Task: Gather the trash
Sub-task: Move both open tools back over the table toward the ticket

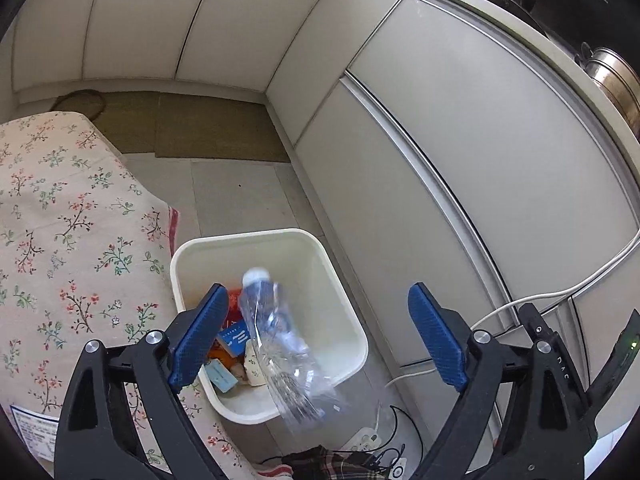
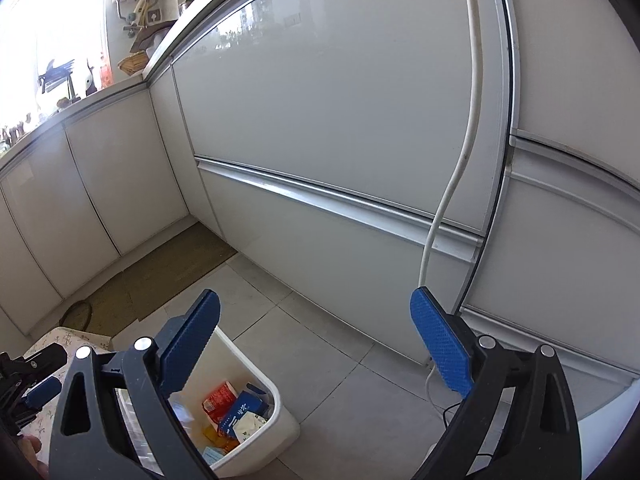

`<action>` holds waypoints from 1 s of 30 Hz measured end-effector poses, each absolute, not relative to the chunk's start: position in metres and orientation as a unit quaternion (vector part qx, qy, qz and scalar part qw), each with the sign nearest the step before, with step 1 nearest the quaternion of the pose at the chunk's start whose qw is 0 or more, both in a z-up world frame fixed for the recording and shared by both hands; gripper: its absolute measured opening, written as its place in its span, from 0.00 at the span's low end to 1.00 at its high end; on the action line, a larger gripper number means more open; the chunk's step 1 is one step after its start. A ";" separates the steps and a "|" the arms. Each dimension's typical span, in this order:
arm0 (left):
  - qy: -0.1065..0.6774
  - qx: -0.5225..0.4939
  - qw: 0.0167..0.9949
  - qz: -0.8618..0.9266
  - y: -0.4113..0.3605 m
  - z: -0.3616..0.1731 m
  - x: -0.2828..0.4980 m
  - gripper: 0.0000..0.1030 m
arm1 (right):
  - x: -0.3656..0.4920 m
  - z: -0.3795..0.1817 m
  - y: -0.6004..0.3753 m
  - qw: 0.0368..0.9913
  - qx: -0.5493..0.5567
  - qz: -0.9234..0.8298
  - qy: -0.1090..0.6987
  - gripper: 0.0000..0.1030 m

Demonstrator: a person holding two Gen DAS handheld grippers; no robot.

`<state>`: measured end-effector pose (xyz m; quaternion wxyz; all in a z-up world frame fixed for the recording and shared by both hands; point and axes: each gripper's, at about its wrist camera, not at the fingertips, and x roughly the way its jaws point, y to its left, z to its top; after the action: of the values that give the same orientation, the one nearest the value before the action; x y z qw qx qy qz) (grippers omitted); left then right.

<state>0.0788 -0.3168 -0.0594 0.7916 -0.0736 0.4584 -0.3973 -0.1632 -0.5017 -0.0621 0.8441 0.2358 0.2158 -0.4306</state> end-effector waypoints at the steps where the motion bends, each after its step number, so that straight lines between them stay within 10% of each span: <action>1: 0.456 -0.067 0.794 -0.396 -0.313 -0.059 0.078 0.86 | -0.161 -0.061 -0.500 0.846 0.236 -0.427 0.216 0.90; 30: 0.480 -0.084 0.849 -0.203 -0.092 -0.071 0.125 0.88 | -0.030 -0.048 -0.316 0.925 0.142 -0.202 0.289 0.92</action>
<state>0.1254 -0.0923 -0.0705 0.8494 -0.0842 0.4798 -0.2030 -0.0300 -0.3160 -0.0483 0.9249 0.1422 0.2893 -0.2016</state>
